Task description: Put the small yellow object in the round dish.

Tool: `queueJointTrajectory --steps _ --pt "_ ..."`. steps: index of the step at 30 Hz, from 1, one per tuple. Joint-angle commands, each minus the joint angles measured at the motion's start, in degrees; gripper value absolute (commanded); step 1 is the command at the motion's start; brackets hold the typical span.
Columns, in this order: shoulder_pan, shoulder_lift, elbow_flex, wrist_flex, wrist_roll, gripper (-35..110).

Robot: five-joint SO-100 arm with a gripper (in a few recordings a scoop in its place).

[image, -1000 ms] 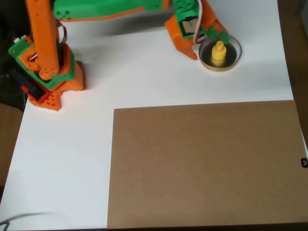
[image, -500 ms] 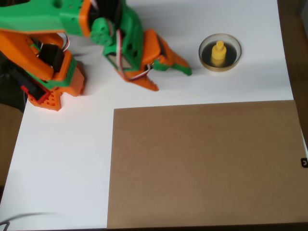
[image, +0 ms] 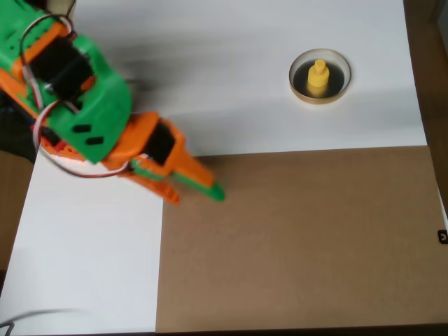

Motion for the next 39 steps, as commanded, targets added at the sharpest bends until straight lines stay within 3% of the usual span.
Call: queueJointTrajectory --steps 1,24,33,39 --pt "5.7 7.4 2.1 -1.1 0.3 28" --pt "35.9 26.2 12.6 -4.1 15.3 30" --pt "40.3 28.3 14.6 -2.9 20.8 29" --pt "43.5 40.1 19.8 -0.8 24.3 29"
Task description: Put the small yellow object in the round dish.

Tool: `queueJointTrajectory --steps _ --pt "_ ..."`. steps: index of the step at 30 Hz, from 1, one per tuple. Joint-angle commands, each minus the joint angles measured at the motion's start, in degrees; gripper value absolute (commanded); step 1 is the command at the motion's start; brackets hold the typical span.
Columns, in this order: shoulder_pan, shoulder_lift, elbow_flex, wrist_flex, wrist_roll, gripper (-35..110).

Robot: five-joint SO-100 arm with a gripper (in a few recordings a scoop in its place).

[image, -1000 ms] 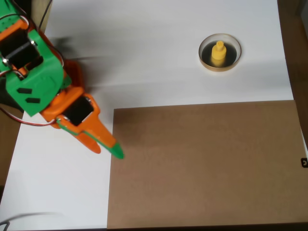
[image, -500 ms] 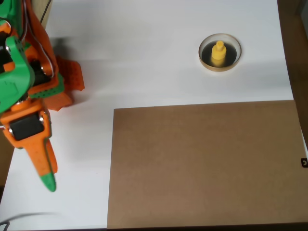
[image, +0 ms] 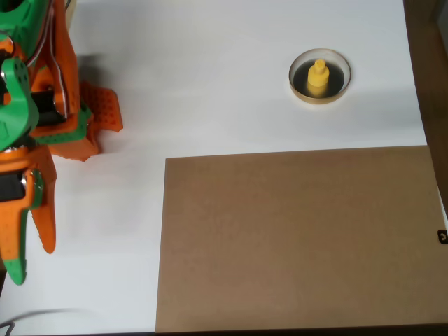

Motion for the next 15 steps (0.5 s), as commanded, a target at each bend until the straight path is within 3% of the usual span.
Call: queueJointTrajectory --steps 1,15 --pt "2.5 7.0 1.5 1.8 -0.4 29" --pt "3.1 16.6 9.5 3.7 -1.7 26"
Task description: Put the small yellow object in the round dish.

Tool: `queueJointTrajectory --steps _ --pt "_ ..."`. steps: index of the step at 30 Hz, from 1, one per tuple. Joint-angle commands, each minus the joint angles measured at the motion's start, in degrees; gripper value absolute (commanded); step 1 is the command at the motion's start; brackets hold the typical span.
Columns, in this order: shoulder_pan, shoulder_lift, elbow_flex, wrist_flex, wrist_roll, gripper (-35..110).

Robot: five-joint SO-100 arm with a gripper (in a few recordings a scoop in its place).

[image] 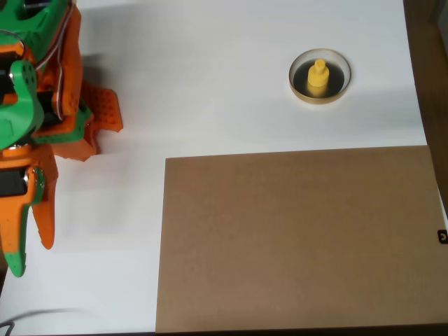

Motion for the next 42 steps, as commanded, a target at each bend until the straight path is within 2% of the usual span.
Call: queueJointTrajectory --steps 1,16,27,42 --pt "0.3 3.3 1.2 0.6 -0.8 25" --pt "0.1 3.5 7.3 -3.3 -5.5 0" --pt "4.6 3.5 7.6 -4.2 -4.2 0" --pt "9.6 3.5 10.3 -13.0 -1.9 0"
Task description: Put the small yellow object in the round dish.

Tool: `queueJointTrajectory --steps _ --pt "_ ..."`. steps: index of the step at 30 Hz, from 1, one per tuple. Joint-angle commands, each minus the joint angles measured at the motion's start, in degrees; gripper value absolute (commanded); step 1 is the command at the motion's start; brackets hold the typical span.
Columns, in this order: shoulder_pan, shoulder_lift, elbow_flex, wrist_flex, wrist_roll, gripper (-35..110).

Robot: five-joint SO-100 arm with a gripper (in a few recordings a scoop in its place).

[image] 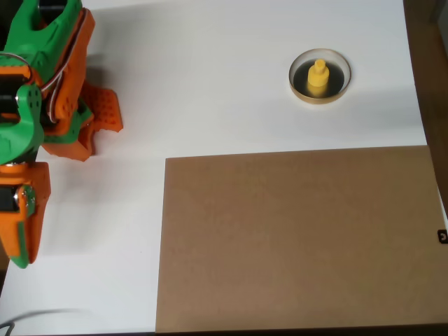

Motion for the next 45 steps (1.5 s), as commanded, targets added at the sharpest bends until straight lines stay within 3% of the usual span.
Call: queueJointTrajectory --steps 1,10,15,17,19,21,23,34,37,41,45 --pt "1.3 1.8 0.4 -2.4 -0.9 0" --pt "-0.3 1.8 1.3 -5.3 -3.9 0" --pt "-5.0 1.8 1.3 -4.3 -10.5 0" --pt "-8.6 1.8 1.3 -1.2 -20.9 0" --pt "-10.7 1.3 1.3 7.8 -41.2 1" --pt "-9.1 1.3 1.4 25.0 -64.6 0" --pt "-7.0 1.8 1.3 25.6 -69.1 1" --pt "-4.3 1.8 1.3 25.3 -65.7 1" --pt "-9.5 1.8 1.3 14.7 -50.4 1" --pt "-2.1 1.8 1.3 -4.1 -9.5 2" --pt "1.8 1.8 1.3 -5.2 2.3 7"
